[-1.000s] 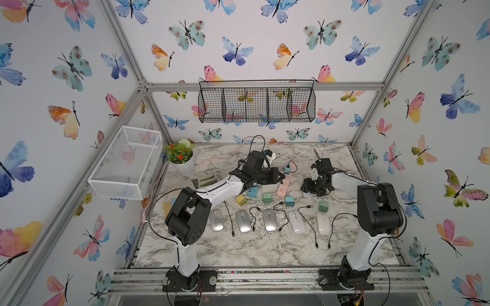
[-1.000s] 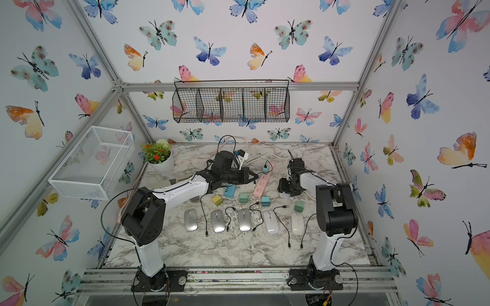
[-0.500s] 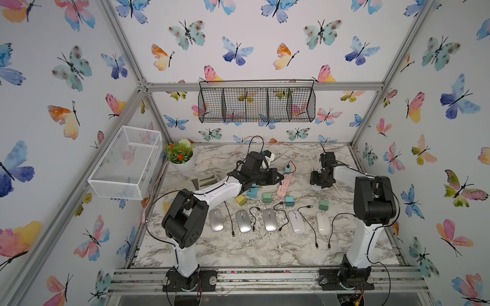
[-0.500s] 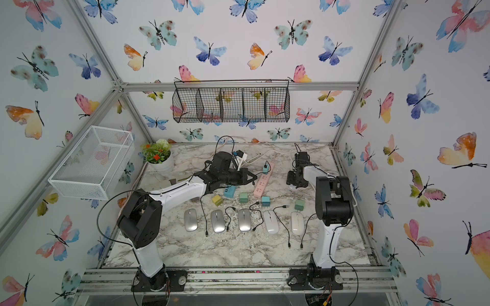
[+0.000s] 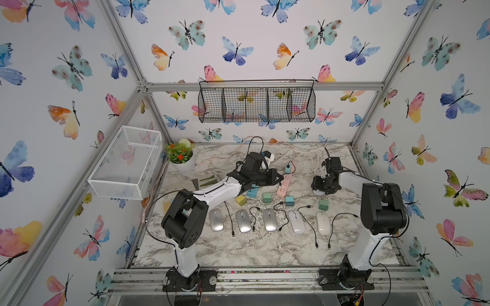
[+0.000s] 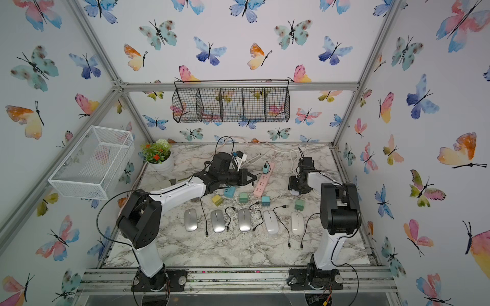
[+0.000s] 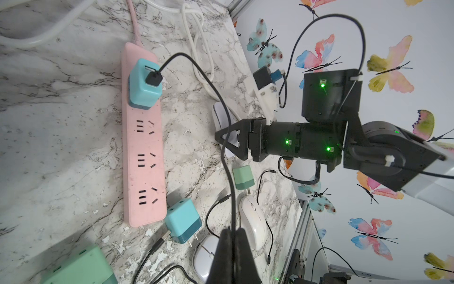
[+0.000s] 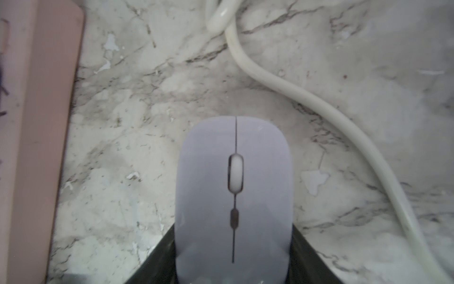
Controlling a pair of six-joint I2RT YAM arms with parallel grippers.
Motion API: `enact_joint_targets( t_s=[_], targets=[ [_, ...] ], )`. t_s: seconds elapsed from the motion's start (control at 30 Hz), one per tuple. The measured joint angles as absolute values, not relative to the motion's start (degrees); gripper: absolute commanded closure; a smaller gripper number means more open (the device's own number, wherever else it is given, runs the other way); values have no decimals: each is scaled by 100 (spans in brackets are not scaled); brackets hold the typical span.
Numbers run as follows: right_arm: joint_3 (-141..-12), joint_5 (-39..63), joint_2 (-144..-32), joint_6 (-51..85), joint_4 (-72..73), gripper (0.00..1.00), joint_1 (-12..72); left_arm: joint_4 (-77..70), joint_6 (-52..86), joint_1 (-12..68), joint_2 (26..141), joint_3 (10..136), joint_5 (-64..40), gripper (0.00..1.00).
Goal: Unplug the wireless mouse
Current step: Place the mouse at the center of the board, then place the power cord at the center of the board.
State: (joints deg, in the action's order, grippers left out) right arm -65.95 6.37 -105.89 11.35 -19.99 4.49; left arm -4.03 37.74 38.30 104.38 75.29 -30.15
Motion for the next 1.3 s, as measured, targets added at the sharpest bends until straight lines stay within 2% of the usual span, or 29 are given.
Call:
enact_joint_targets(
  t_s=[0.2, 0.27, 0.4, 0.43, 0.47, 0.53, 0.63, 0.83, 0.87, 0.9, 0.97, 1.0, 1.03, 1.2, 1.3],
  targets=[
    [-6637, 738, -10602, 972, -2128, 90, 574, -449, 3780, 3830, 10438, 7496, -3039, 100],
    [-6692, 701, -10663, 939, -2191, 83, 624, -484, 3782, 3830, 10438, 7474, -3039, 100],
    [-6755, 419, -10739, 937, -2226, 59, 703, -528, 3795, 3830, 10436, 7365, -3039, 100],
    [-6768, 364, -10750, 937, -2233, 50, 711, -530, 3795, 3830, 10433, 7338, -3039, 100],
    [-6790, 305, -10763, 937, -2241, 36, 714, -532, 3795, 3830, 10431, 7306, -3039, 100],
    [-6803, 257, -10777, 934, -2233, 22, 729, -534, 3795, 3830, 10429, 7249, -3037, 100],
    [-6803, 250, -10777, 939, -2224, 8, 729, -539, 3795, 3830, 10427, 7175, -3035, 100],
    [-6659, 231, -10508, 1046, -2134, 7, 729, -484, 3710, 3830, 10409, 7089, -2987, 100],
    [-6528, 228, -10342, 1096, -2064, 7, 729, -432, 3664, 3830, 10409, 7096, -2967, 96],
    [-6368, 231, -10132, 1144, -1977, 7, 729, -338, 3597, 3830, 10409, 7122, -2895, 91],
    [-5990, 268, -9583, 1297, -1802, 10, 729, -104, 3417, 3837, 10412, 7229, -2707, 66],
    [-5846, 285, -9369, 1367, -1706, 11, 729, 27, 3308, 3846, 10416, 7325, -2600, 56],
    [-5682, 311, -9111, 1459, -1599, 13, 729, 156, 3201, 3854, 10436, 7452, -2460, 50],
    [-5004, 379, -8226, 1931, -1153, 19, 729, 690, 2720, 3874, 10803, 8361, -1739, 50],
    [-4733, 419, -7894, 2156, -1096, 21, 729, 919, 2482, 3874, 11135, 8906, -1426, 61]
  ],
)
